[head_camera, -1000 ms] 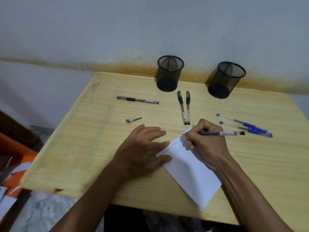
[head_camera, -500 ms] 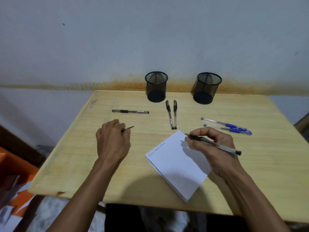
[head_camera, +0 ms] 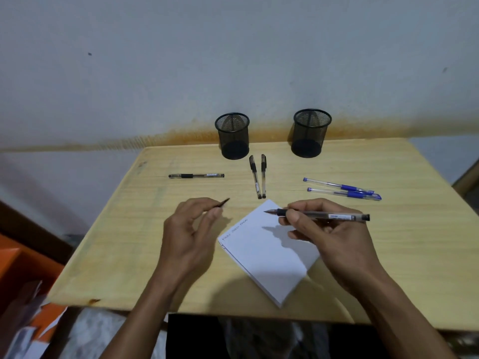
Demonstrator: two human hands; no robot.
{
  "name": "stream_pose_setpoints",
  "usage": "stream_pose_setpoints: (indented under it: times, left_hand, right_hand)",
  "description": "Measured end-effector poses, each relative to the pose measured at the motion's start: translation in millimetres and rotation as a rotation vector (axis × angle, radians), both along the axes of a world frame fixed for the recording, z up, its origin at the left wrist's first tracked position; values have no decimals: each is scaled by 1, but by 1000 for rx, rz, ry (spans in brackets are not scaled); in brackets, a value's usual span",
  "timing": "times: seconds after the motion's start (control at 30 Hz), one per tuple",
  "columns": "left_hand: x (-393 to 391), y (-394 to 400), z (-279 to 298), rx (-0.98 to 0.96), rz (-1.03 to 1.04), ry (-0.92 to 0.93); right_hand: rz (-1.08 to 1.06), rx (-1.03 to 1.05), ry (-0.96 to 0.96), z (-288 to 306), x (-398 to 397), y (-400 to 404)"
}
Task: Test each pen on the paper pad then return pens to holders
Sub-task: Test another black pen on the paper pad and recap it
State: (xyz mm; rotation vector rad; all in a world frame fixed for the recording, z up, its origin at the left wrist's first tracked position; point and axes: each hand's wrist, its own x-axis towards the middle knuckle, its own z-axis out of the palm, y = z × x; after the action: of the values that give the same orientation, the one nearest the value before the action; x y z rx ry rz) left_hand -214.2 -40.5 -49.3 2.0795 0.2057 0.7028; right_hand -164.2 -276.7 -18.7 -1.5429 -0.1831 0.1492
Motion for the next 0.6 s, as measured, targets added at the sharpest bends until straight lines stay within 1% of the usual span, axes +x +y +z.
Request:
stream_pose_setpoints:
  times: [0.1,0.2,0.37,0.53,0.6]
  left_hand:
    - [-1,-15,1,-33,-124,-48]
    - [-1,-25,4,-19,-180,-76]
    - [0,-27,5,44,-227,-97]
    - [-1,-29,7,154,-282,-116]
    - [-2,-31,9,188,-286,-133]
  right_hand:
    - [44,-111,-123,7,-4,3]
    - [48,-148,-191,11,-4,3]
    - [45,-160,-216,10,-3,2]
    - [75,-186,-239,8,-3,4]
    - [76,-155,-243,9,-4,6]
